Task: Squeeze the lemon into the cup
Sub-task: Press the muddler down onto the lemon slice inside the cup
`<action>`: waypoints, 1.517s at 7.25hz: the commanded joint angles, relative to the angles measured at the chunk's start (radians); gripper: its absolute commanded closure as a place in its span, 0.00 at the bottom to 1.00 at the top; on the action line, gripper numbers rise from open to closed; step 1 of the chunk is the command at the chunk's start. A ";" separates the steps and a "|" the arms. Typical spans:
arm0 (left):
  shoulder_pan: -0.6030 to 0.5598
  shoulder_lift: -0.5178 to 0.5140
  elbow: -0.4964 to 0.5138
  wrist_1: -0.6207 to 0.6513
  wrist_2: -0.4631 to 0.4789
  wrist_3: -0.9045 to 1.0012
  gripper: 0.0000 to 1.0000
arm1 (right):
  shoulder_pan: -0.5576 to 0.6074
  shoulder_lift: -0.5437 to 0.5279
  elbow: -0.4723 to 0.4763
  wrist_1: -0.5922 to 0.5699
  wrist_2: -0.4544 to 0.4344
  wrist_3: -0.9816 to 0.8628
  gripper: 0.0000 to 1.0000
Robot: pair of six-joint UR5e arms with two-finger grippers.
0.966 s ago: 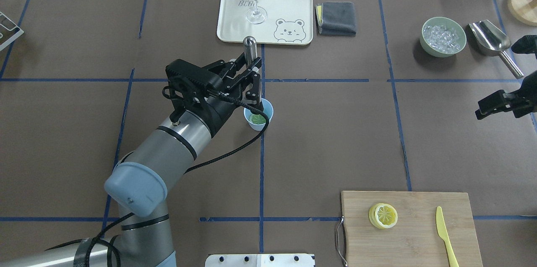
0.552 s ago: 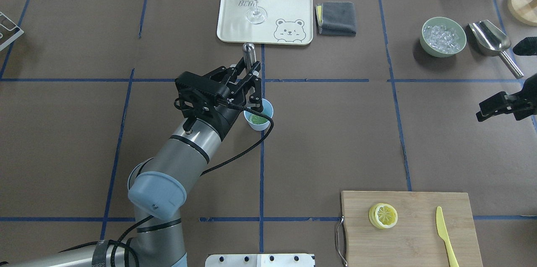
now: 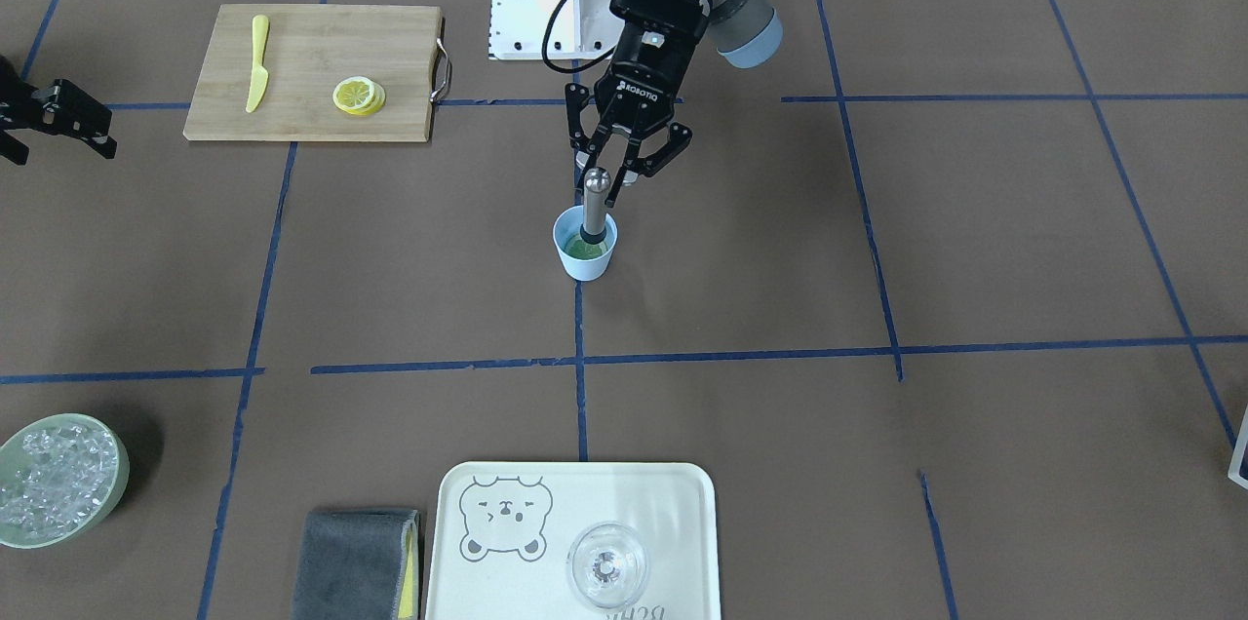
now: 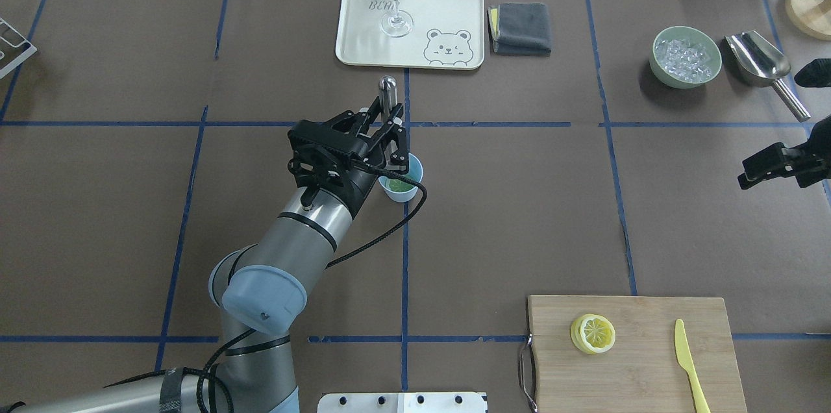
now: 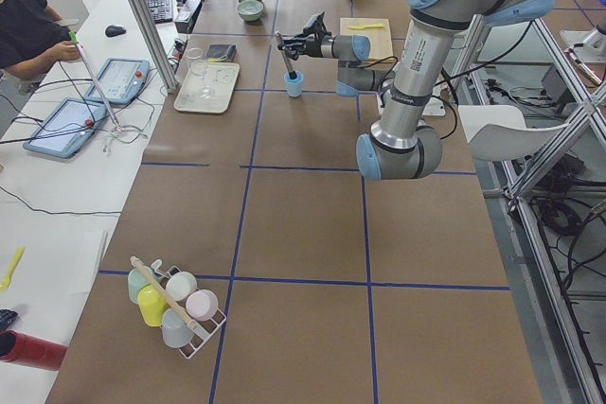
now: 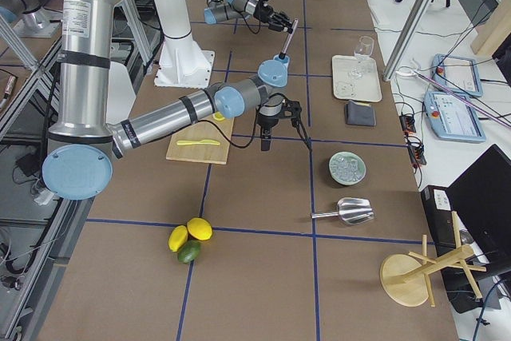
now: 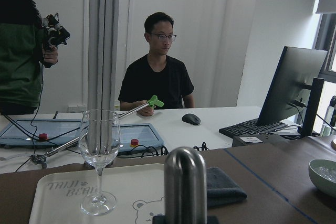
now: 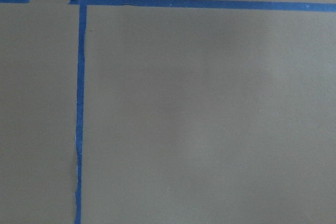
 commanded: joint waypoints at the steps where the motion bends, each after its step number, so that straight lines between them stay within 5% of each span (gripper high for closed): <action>1: 0.019 -0.017 0.062 0.000 0.002 -0.001 1.00 | -0.001 0.000 -0.002 0.000 0.000 -0.001 0.00; 8: 0.030 -0.035 0.074 -0.003 0.000 0.002 1.00 | -0.001 0.000 -0.005 0.000 0.000 0.001 0.00; 11: 0.022 -0.035 -0.085 -0.003 -0.003 0.153 1.00 | -0.001 0.000 -0.004 0.000 0.000 0.001 0.00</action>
